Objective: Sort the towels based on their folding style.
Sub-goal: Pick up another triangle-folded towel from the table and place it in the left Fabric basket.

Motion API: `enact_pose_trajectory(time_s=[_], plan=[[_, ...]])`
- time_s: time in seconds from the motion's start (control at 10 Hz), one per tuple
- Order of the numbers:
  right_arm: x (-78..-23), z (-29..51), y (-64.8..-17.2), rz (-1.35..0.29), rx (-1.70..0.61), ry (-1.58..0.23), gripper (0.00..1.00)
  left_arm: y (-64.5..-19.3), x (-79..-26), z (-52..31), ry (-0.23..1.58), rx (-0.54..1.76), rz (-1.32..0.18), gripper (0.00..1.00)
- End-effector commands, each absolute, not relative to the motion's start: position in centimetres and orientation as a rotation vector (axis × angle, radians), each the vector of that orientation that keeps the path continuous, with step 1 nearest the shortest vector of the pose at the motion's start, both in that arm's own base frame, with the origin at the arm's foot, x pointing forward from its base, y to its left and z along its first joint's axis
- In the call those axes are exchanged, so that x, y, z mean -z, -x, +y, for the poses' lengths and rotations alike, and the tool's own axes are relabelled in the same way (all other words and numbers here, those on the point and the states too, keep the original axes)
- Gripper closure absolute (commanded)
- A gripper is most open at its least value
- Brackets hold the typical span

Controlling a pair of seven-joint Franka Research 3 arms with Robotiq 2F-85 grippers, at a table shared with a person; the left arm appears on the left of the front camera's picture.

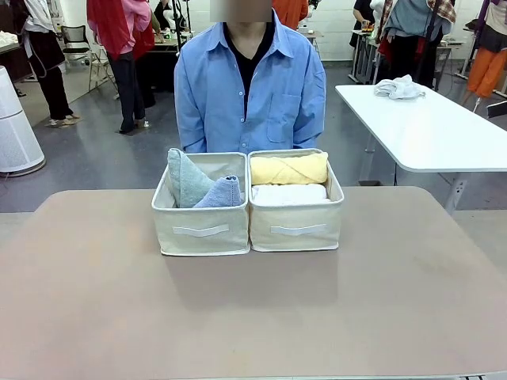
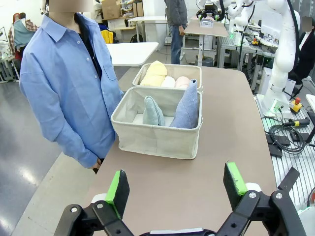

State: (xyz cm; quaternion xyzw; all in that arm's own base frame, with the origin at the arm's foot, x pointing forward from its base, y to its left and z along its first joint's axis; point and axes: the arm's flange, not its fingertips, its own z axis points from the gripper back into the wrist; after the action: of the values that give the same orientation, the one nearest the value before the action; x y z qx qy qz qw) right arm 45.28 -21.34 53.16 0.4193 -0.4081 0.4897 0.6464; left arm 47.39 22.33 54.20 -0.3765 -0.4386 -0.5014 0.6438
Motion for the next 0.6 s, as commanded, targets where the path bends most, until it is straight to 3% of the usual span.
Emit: enact_pose_trajectory(time_s=[0.0,0.5], plan=[[-53.02,-20.83,-44.85,-0.946,-1.099,-0.937,0.00,-47.22,-54.35,22.29,0.853,1.149,-0.991,0.00],[-53.02,-20.83,-44.85,-0.946,-1.099,-0.937,0.00,-47.22,-54.35,22.29,0.853,1.149,-0.991,0.00]])
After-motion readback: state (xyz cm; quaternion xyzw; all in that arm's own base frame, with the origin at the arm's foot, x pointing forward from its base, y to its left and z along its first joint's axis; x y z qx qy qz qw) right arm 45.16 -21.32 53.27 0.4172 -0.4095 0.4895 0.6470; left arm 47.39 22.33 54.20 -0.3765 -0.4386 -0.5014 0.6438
